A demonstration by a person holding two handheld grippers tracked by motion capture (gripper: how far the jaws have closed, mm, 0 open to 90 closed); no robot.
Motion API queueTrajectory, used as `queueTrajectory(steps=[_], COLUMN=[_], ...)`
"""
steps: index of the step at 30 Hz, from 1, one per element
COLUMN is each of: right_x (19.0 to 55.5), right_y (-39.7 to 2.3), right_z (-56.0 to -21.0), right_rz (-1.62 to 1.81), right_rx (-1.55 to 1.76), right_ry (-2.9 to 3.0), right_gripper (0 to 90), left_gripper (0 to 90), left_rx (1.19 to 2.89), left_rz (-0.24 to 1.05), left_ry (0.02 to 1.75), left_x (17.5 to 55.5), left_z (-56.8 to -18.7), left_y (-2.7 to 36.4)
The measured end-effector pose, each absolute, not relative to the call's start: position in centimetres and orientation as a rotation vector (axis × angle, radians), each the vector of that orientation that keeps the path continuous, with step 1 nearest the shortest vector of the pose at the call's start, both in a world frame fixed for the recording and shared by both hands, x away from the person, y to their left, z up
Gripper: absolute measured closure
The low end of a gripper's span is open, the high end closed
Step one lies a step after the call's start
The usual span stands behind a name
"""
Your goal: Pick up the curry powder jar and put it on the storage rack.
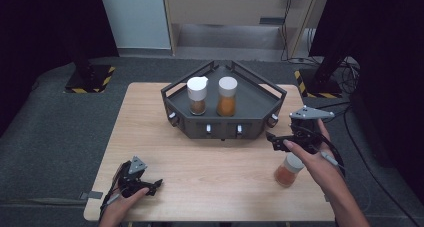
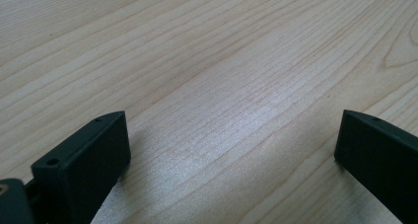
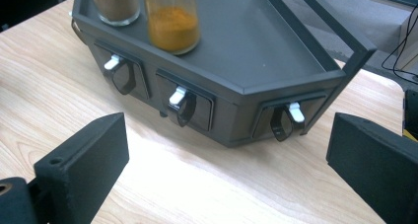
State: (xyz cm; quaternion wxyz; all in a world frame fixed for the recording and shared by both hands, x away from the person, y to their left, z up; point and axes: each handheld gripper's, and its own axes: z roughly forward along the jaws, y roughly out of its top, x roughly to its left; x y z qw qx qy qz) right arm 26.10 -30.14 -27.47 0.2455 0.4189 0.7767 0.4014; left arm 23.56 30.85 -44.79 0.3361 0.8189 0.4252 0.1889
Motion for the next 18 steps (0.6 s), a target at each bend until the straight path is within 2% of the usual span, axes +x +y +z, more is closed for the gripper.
queueTrajectory(steps=[18], right_x=[24.3], right_y=[-32.4], right_z=[-29.2], right_rz=[1.093], right_rx=[1.202], right_ry=[2.09], right_gripper=[3.0], left_gripper=[0.0], left_rx=[2.133], left_rz=[0.493], left_ry=[1.11], left_x=[23.5], left_z=[-44.8], left_y=[30.8])
